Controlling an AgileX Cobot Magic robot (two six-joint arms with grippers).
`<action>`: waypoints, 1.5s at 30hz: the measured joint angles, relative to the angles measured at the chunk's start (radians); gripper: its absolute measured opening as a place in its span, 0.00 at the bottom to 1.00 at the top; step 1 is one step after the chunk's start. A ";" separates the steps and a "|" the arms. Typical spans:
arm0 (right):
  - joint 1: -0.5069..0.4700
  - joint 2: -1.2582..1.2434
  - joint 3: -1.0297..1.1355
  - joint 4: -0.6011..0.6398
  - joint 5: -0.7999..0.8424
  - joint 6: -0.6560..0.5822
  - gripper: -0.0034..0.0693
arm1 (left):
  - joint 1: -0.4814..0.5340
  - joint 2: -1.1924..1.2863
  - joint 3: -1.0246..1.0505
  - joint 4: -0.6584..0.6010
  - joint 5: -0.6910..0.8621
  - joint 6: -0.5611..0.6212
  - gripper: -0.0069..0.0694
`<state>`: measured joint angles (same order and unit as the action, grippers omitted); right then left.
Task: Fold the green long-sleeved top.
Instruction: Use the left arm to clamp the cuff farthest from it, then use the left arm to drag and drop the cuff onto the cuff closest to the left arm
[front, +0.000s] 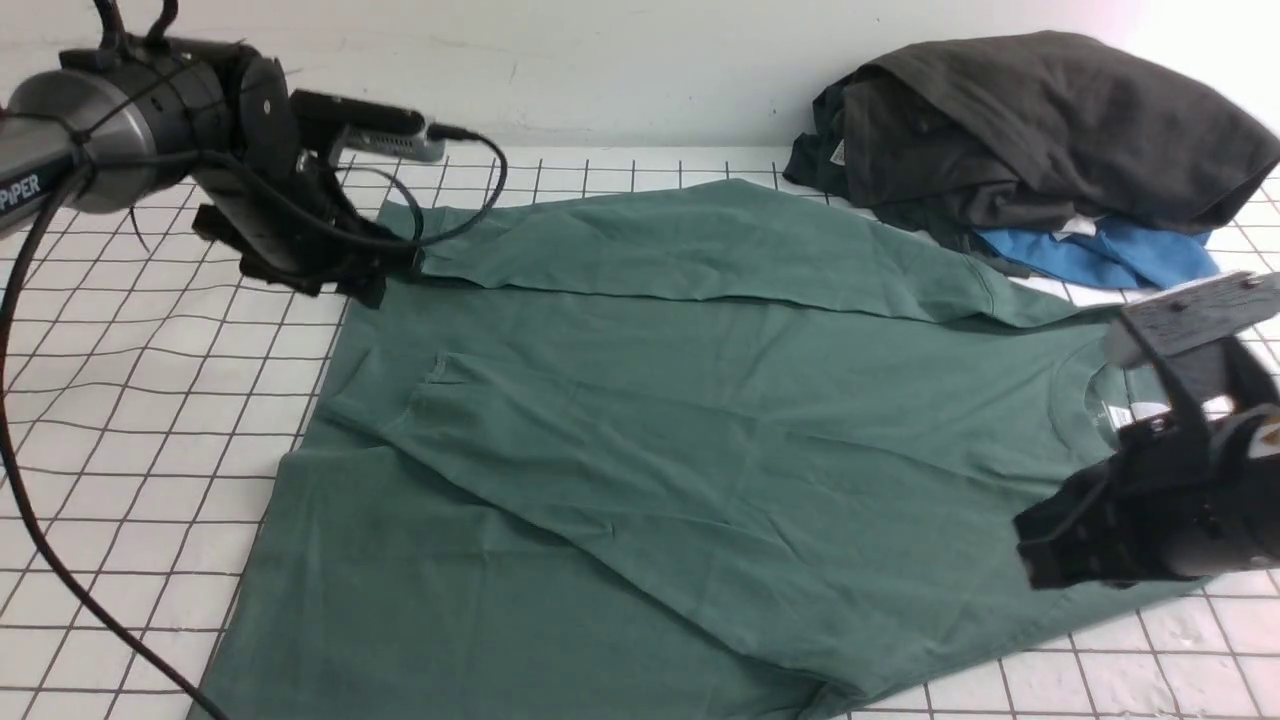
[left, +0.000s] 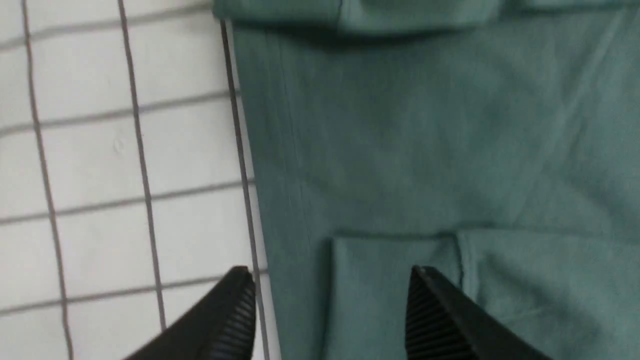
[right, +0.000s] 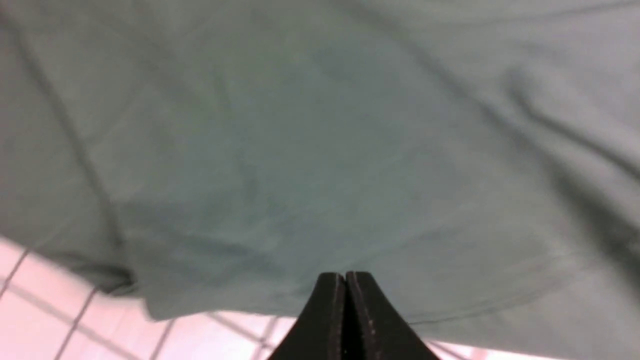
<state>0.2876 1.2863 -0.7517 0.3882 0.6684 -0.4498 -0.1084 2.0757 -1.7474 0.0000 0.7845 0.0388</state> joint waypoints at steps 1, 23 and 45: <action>0.039 0.026 0.000 0.014 -0.005 -0.013 0.03 | 0.000 0.009 -0.038 0.000 0.000 0.000 0.60; 0.287 0.274 0.000 0.049 -0.085 -0.027 0.03 | 0.080 0.525 -0.600 -0.135 -0.045 -0.004 0.69; 0.287 0.173 0.000 -0.017 -0.079 -0.011 0.03 | 0.004 0.286 -0.784 -0.108 0.448 0.023 0.12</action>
<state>0.5748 1.4598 -0.7521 0.3711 0.5892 -0.4609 -0.1042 2.3613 -2.5310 -0.1081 1.2326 0.0617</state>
